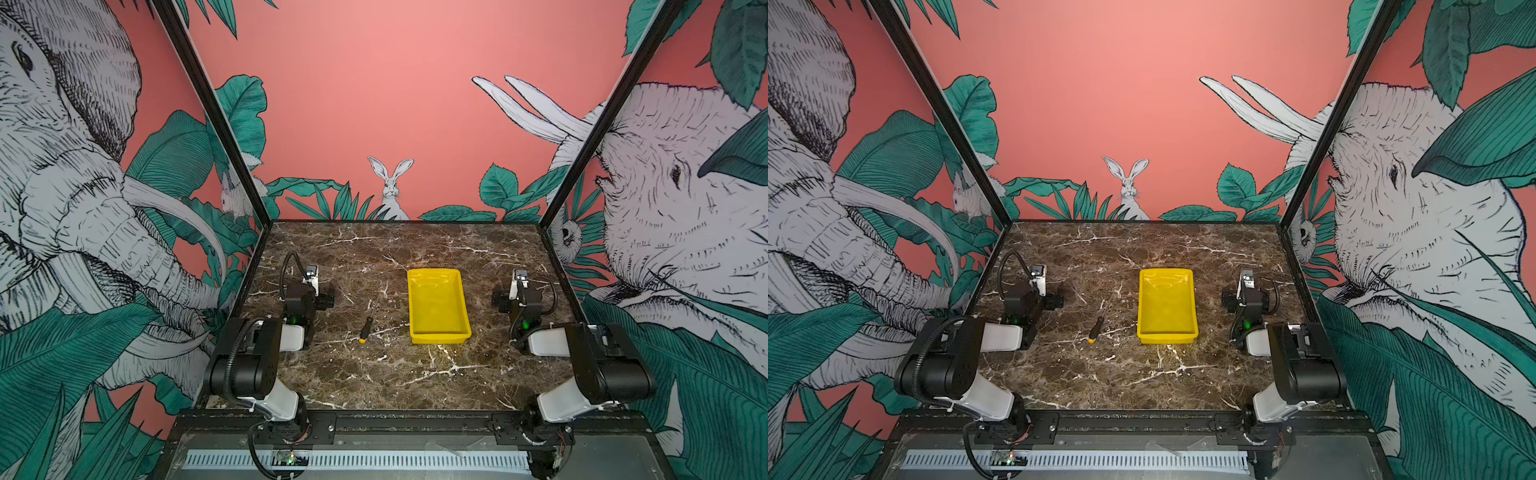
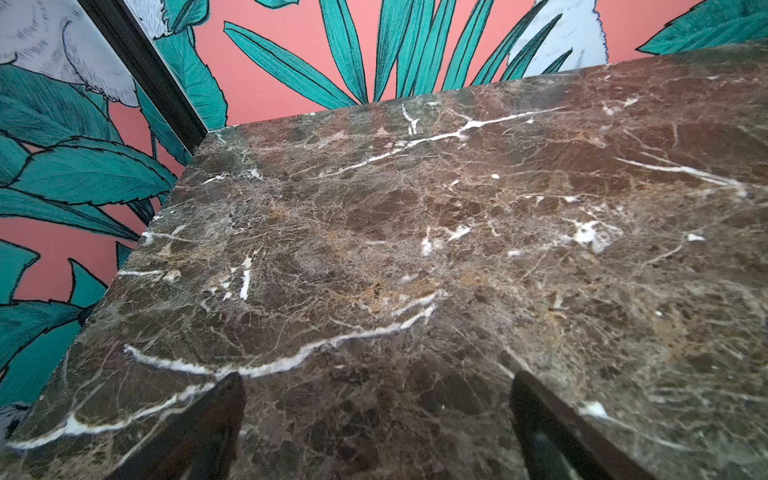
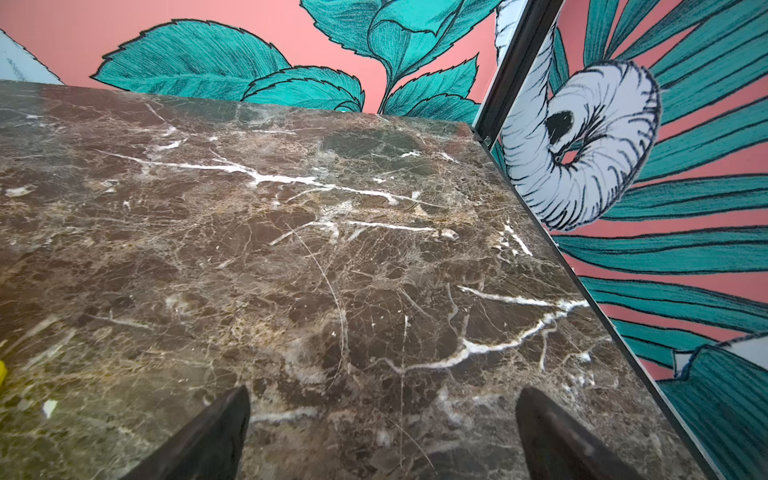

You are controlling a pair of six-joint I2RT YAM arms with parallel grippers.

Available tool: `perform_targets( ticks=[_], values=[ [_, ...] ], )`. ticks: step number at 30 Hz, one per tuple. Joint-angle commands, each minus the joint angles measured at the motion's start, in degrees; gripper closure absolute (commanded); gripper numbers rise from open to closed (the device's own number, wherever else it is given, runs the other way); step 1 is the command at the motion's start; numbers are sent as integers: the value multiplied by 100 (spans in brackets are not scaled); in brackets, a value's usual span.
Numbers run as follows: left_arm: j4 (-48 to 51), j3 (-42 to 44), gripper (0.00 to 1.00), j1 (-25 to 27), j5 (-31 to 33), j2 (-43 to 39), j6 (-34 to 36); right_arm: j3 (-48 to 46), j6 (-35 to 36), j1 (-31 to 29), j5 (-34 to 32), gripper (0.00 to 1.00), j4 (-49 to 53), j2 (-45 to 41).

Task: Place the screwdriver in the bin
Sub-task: 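Raise both arms from the rest pose toward the table center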

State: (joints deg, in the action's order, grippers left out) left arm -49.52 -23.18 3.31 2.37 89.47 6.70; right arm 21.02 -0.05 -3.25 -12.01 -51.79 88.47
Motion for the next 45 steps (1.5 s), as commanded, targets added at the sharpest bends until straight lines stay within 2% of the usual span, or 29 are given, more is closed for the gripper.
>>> perform_targets(
  ticks=[1,9,14,28,36,40,42,44,45],
  values=[
    [13,-73,0,-31,-45,-44,57,78,-65,9,-82,1,-178,35],
    [9,-64,0,-31,-48,-59,51,78,-66,9,-73,1,-173,39],
    [4,-64,0,-31,157,-45,-28,78,-60,14,-69,1,-165,39],
    [13,-55,0,-30,153,-66,-13,96,41,16,262,1,-135,30],
    [27,-71,0,-31,220,-53,-20,21,164,11,576,1,-263,26],
    [39,-80,0,-41,224,-53,-26,-279,114,11,498,1,-768,-57],
    [37,-73,0,-32,220,-53,-26,-273,92,9,399,1,-585,-320],
    [-12,-62,0,-32,290,-62,-30,-63,93,8,367,0,272,-877],
    [-56,-109,0,-1,647,-131,-42,35,75,13,344,1,672,-1147]
  ],
)
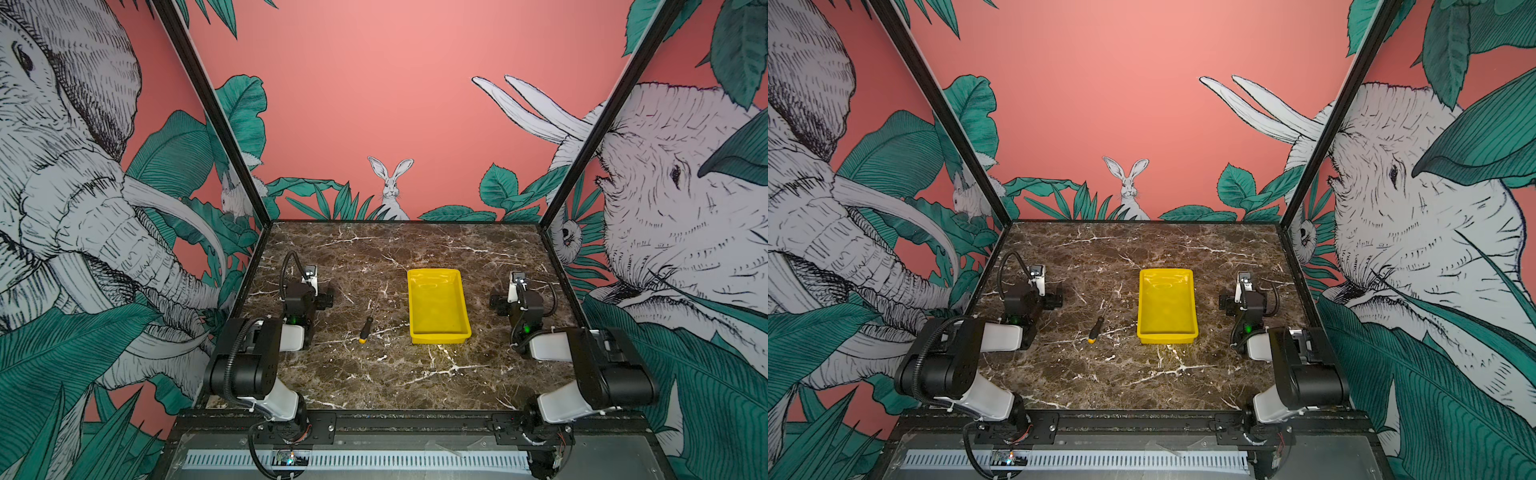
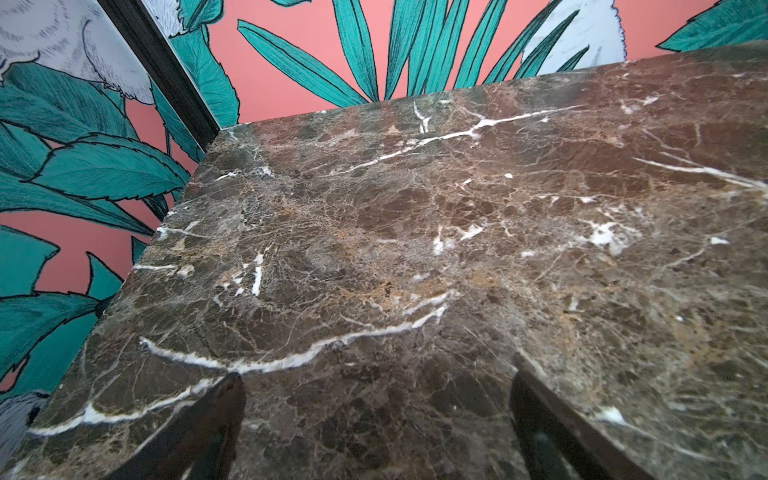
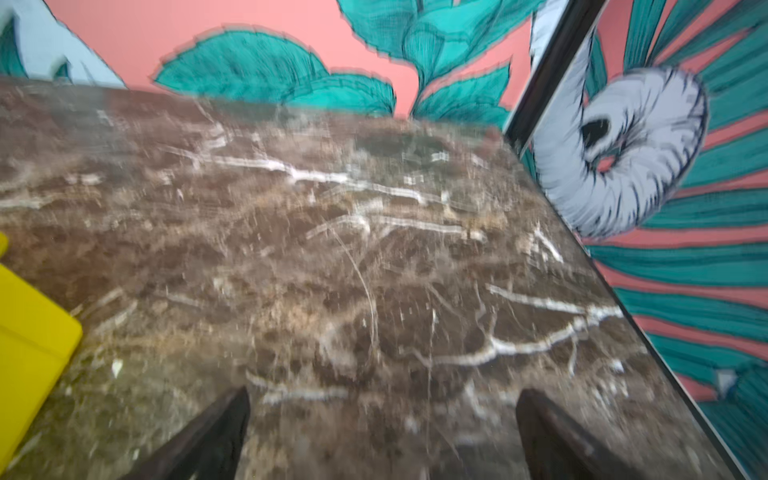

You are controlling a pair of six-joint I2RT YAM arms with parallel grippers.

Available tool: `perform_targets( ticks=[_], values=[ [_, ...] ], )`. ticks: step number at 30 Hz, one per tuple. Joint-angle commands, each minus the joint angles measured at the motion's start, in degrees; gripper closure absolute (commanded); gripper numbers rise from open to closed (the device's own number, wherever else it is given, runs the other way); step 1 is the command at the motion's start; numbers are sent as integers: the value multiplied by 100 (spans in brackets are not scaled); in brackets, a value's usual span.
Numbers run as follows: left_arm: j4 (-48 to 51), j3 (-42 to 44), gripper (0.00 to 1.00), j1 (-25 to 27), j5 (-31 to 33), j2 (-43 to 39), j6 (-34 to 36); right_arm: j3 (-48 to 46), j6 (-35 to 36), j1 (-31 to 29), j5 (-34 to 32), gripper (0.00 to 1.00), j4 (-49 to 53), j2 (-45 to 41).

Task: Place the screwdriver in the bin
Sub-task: 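Raise both arms from the rest pose toward the table center, then lower the left gripper over the screwdriver handle while the right arm moves beside the bin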

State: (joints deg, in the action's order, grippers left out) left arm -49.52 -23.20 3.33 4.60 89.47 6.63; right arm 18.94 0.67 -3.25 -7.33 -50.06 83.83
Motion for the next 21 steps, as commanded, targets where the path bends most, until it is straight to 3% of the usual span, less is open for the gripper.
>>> perform_targets(
  ticks=[1,3,5,8,10,13,16,19,21],
  values=[
    [659,-341,0,111,947,-440,-98,346,-101,14,-202,1,983,-1007],
    [2740,-1164,0,266,1440,-1102,-375,469,-260,17,-308,0,1769,-1535],
    [4833,-2236,0,282,1598,-1469,-1170,494,-378,14,-224,0,2166,-1965],
    [7154,-3485,0,299,1293,-1613,-1782,811,-813,9,169,0,3214,-2555],
    [8149,-3892,0,342,1073,-1711,-2115,1343,-1370,16,366,0,4507,-2924],
    [8999,-3971,0,542,880,-2098,-2298,2134,-1763,9,713,0,5922,-3261],
    [9566,-3836,0,807,425,-2527,-2612,3075,-1605,9,1446,0,7297,-3265],
    [9916,-3607,0,1106,-224,-2811,-2975,3771,-1513,8,2279,0,8387,-3144],
    [10078,-3476,0,1316,-464,-2891,-3052,3968,-1174,9,3295,1,8835,-3076]
  ],
)
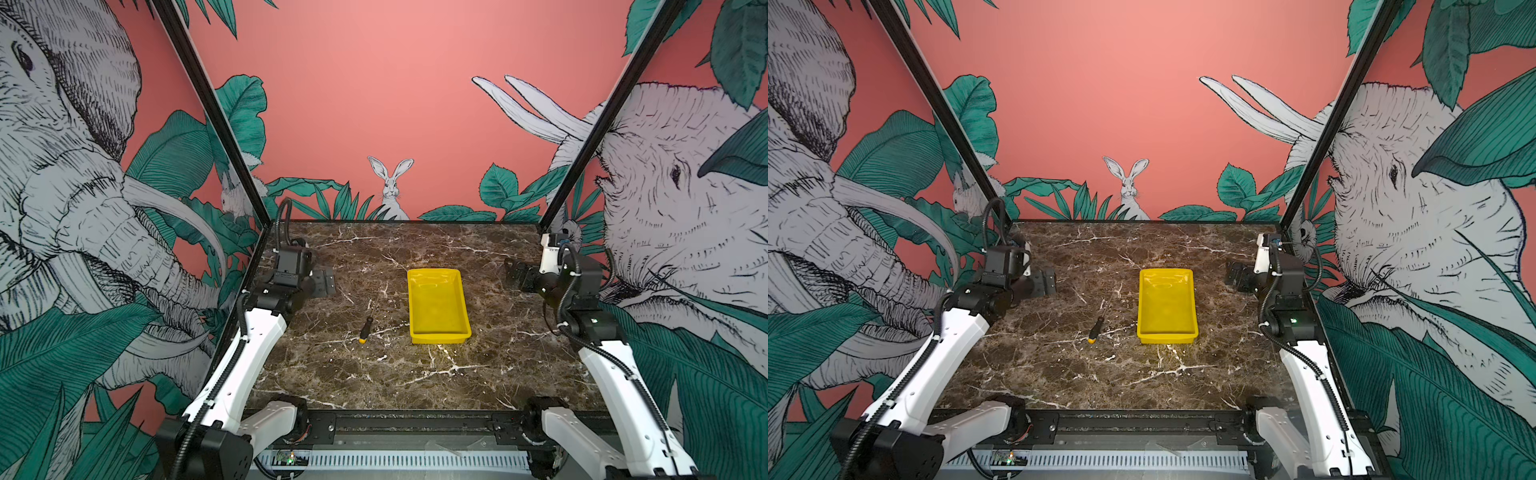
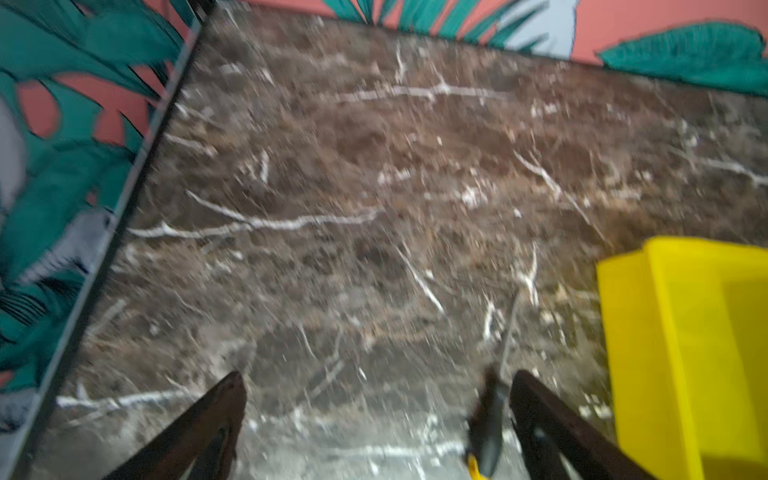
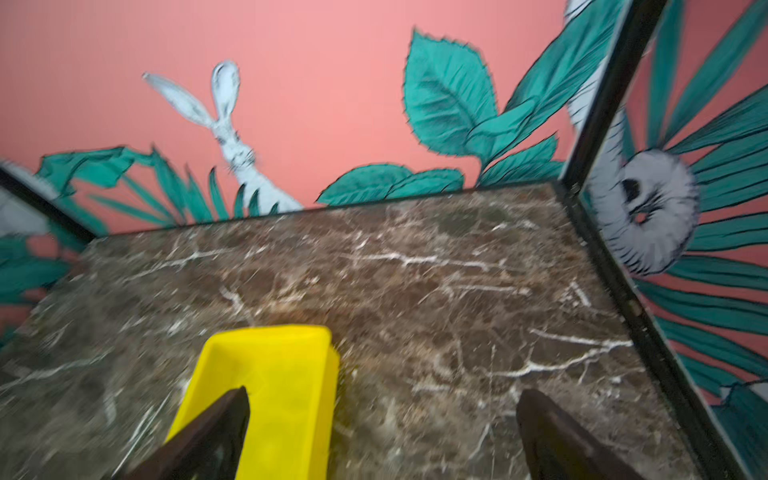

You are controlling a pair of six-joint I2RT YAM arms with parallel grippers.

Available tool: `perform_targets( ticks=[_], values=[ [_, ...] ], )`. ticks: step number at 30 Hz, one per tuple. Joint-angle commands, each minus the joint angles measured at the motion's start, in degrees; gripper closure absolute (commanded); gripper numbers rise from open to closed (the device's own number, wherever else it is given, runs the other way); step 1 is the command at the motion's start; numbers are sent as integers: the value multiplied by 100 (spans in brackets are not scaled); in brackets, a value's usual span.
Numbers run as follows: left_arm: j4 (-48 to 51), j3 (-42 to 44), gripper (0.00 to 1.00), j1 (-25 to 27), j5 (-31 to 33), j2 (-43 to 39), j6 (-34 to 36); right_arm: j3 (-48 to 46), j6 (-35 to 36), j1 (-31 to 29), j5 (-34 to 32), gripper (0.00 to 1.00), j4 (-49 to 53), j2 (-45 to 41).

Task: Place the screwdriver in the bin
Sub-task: 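Lower the left gripper over the screwdriver handle while the right arm moves beside the bin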

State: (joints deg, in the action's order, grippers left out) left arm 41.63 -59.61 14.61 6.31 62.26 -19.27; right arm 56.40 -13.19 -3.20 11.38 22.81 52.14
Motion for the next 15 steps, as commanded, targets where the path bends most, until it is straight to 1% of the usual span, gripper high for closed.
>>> perform_targets(
  ticks=[1,4,6,9,12,15],
  values=[
    [1084,182,0,261,-685,-158,-419,217,113,6,1799,2,1628,112],
    [1412,155,0,390,-634,-16,-233,10,-79,4,2834,3,1615,130],
    [1376,240,1,467,-725,89,-209,-209,-122,9,3153,3,1529,123],
    [1037,472,1,721,-955,269,-333,-494,-86,6,3147,1,1451,128],
    [498,722,2,1122,-877,461,-385,-655,-137,4,3193,1,1334,134],
    [170,821,4,1381,-729,818,-426,-997,-516,10,3295,0,845,37]
  ],
)
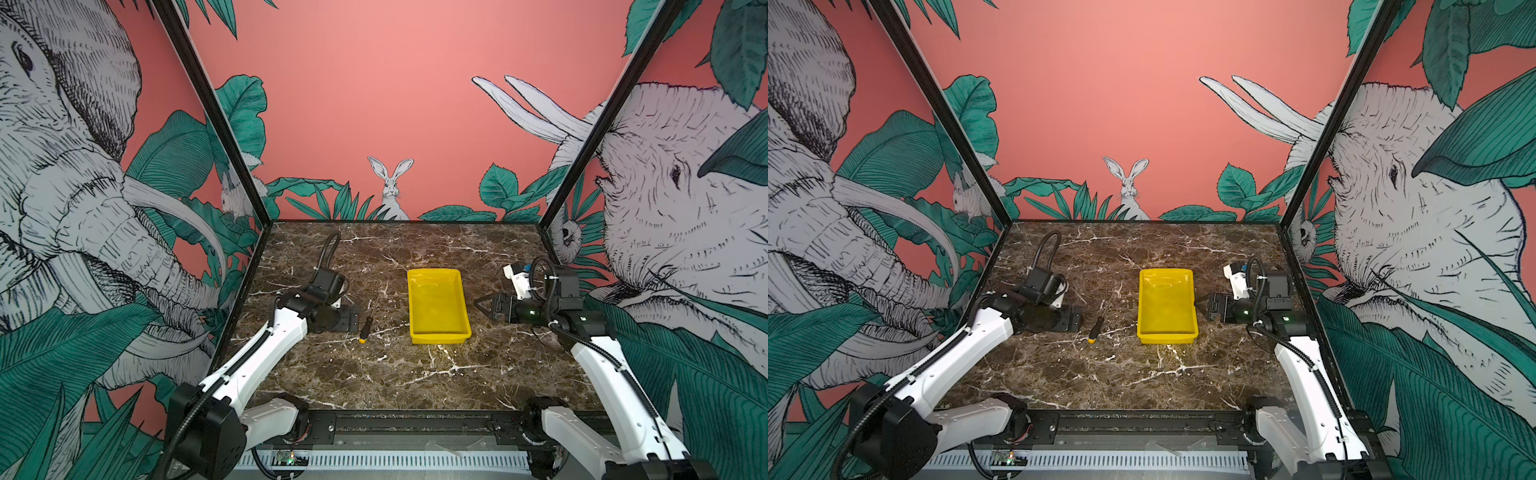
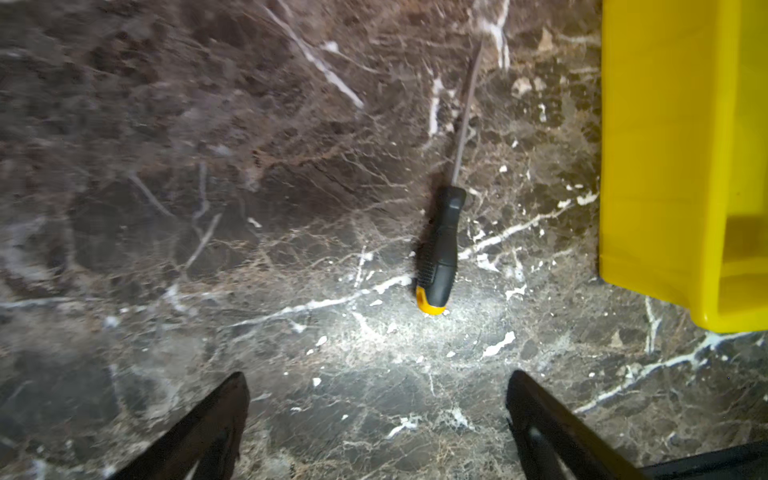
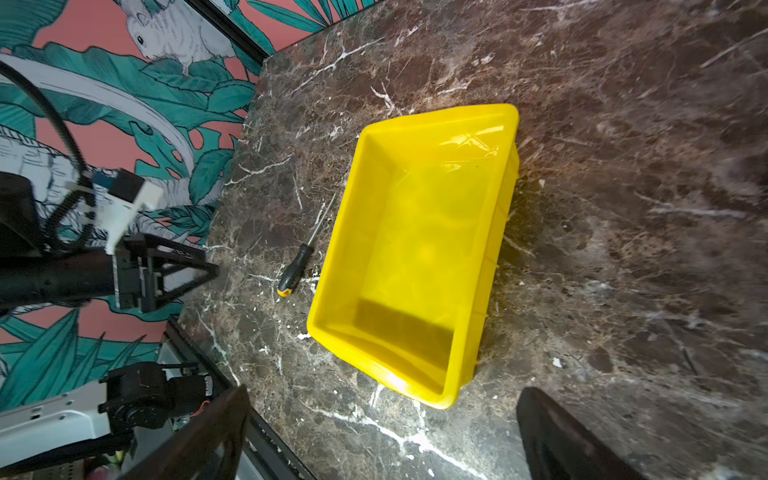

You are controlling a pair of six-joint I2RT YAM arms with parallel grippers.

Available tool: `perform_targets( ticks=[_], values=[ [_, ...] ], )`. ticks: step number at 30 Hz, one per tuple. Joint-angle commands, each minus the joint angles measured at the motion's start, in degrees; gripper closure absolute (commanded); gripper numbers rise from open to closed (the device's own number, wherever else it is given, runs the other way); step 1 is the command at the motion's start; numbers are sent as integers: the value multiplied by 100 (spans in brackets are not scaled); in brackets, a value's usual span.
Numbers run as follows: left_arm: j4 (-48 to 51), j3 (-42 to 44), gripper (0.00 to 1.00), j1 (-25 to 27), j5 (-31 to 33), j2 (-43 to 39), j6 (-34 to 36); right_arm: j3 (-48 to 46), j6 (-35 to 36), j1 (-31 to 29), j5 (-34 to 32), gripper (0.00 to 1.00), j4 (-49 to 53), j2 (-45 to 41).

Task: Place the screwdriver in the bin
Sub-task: 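Lower the left gripper over the screwdriver handle while the right arm moves beside the bin, then close the left gripper on the black screwdriver handle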

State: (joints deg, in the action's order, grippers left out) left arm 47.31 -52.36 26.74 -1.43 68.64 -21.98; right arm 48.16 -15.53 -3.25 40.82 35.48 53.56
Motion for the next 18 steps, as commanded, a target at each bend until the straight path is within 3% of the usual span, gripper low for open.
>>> perform_targets(
  ticks=[1,8,11,18],
  values=[
    [-510,118,4,230,80,344,-177,-286,-387,11,389,0,-560,-134],
    [-670,-111,10,585,503,1308,-51,-254,-175,13,365,0,-285,-106],
    [-842,-47,16,644,567,1470,-164,-139,-94,8,424,0,-178,-2],
    [-1244,42,19,836,414,1696,-511,42,-48,9,460,0,-188,270]
  ],
)
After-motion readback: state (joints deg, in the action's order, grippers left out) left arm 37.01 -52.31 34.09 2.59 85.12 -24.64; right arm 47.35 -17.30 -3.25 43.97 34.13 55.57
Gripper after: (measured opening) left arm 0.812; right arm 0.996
